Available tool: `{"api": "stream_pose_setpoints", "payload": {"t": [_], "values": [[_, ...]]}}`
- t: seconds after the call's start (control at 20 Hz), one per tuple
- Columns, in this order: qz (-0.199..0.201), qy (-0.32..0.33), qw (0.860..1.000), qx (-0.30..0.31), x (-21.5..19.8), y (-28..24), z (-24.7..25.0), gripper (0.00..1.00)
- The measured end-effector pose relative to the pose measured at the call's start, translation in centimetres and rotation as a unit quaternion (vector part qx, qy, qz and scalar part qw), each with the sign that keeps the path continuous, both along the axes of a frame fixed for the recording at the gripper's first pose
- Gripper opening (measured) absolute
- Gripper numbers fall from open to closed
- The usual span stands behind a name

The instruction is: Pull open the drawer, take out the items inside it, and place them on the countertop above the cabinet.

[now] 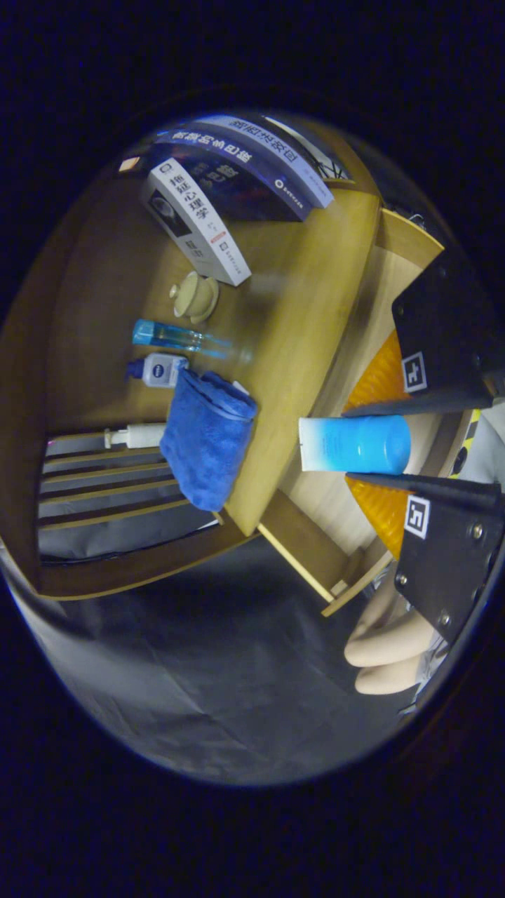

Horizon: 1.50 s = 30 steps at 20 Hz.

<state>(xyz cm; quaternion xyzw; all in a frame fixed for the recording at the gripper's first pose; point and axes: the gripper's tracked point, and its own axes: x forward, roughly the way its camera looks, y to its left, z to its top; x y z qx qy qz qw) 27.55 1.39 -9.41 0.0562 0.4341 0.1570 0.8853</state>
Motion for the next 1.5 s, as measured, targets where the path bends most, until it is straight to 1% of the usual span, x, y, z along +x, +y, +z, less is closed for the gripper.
{"api": "stream_pose_setpoints", "payload": {"t": [0.1,0.2,0.3,0.4,0.45,0.55,0.75,0.85,0.95,1.1,1.2,1.35,1.5], "values": [[-0.022,-0.024,0.999,0.001,1.6,-0.9,1.1,0.39],[-0.052,-0.054,0.997,-0.022,4.0,-2.6,1.3,0.39],[-0.086,-0.065,0.992,-0.058,6.3,-4.5,0.2,0.39],[-0.109,-0.064,0.987,-0.101,8.3,-6.1,-1.4,0.39],[-0.121,-0.061,0.985,-0.108,9.3,-6.2,-2.1,0.39],[-0.137,-0.048,0.983,-0.110,10.7,-6.2,-3.8,0.39],[-0.156,-0.036,0.980,-0.115,12.9,-6.0,-6.5,0.39],[-0.172,-0.034,0.979,-0.109,13.4,-5.9,-6.9,0.39],[-0.182,-0.043,0.977,-0.102,14.4,-6.0,-6.8,0.43],[-0.183,-0.080,0.972,-0.126,13.7,-6.9,-5.1,0.74],[-0.172,-0.107,0.971,-0.123,11.9,-6.3,-3.0,0.95],[-0.150,-0.149,0.972,-0.099,7.8,-5.0,0.2,0.94],[-0.124,-0.185,0.973,-0.062,2.5,-2.5,3.1,0.94]]}}
